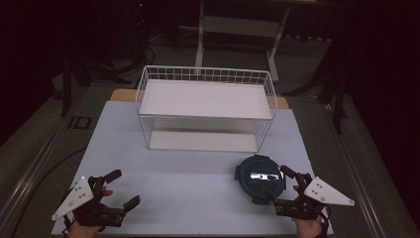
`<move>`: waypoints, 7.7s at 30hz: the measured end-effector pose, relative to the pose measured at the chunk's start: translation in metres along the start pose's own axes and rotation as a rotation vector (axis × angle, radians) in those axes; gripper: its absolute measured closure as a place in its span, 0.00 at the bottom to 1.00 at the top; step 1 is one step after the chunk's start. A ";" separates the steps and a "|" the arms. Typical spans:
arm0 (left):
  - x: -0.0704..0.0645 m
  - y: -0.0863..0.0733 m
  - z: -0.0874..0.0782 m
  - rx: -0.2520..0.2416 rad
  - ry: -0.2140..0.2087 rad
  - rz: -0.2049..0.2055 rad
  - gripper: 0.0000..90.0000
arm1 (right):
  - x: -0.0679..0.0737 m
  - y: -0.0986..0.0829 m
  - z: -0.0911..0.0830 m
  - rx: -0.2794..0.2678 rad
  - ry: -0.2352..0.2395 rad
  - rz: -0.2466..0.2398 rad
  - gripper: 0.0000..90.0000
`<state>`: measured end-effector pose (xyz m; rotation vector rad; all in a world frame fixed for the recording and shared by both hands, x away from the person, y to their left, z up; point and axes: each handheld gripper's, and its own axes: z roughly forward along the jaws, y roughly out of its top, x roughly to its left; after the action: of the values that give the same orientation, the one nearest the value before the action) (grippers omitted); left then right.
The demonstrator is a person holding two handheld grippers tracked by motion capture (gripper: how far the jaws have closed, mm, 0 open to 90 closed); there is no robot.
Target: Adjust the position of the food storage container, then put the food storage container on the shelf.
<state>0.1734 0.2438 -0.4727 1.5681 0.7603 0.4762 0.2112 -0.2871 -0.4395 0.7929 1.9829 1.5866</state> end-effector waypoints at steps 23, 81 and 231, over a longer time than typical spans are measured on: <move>-0.001 0.001 0.003 -0.018 -0.028 0.000 0.00 | -0.019 0.041 0.012 0.087 0.025 -0.065 0.28; -0.002 -0.002 0.011 0.015 -0.055 0.008 0.00 | -0.065 -0.063 0.013 0.407 -0.089 0.110 1.00; 0.055 0.001 0.168 0.601 -0.139 -0.612 0.21 | 0.026 0.010 0.102 0.177 0.085 -0.002 0.11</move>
<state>0.3281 0.1636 -0.5030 1.7695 1.2884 -0.3415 0.2636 -0.1957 -0.4516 0.8009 2.2084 1.4810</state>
